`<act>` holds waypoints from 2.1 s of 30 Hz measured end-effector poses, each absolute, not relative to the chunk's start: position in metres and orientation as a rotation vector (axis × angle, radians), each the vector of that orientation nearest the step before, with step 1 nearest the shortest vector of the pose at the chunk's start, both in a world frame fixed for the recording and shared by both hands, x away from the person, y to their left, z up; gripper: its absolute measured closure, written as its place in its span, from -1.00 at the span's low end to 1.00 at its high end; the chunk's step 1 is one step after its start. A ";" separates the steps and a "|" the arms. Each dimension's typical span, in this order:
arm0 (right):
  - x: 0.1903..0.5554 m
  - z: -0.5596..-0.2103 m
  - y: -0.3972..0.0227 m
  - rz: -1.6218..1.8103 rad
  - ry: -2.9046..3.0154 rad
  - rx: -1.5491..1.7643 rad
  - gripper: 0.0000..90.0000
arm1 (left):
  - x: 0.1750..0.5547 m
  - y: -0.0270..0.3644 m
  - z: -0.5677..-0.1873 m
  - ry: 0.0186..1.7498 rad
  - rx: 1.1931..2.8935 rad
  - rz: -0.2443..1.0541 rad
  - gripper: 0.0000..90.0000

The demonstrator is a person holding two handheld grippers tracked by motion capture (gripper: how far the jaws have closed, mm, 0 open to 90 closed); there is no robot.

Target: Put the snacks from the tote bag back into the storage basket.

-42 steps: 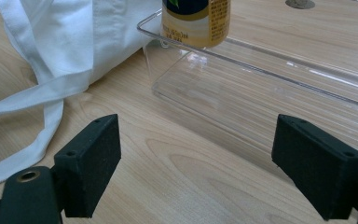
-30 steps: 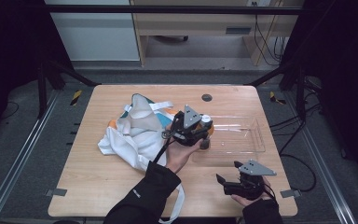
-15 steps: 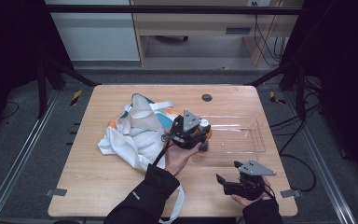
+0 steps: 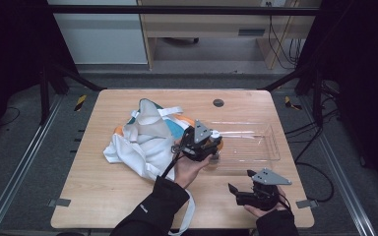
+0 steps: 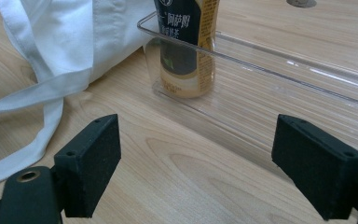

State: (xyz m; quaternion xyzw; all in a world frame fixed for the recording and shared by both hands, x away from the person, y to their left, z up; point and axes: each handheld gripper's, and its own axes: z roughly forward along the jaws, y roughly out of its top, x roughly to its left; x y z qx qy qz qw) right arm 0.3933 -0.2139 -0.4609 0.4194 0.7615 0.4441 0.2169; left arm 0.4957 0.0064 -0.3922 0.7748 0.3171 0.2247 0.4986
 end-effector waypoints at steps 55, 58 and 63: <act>0.394 -0.461 -0.215 1.216 2.098 1.176 -0.65 | 0.455 0.101 -0.400 0.664 1.992 0.516 -0.21; 0.394 -0.461 -0.215 1.213 2.097 1.178 -0.65 | 0.453 0.111 -0.403 0.672 1.990 0.510 -0.23; 0.394 -0.461 -0.215 1.216 2.095 1.179 -0.65 | 0.447 0.123 -0.407 0.686 1.972 0.515 -0.24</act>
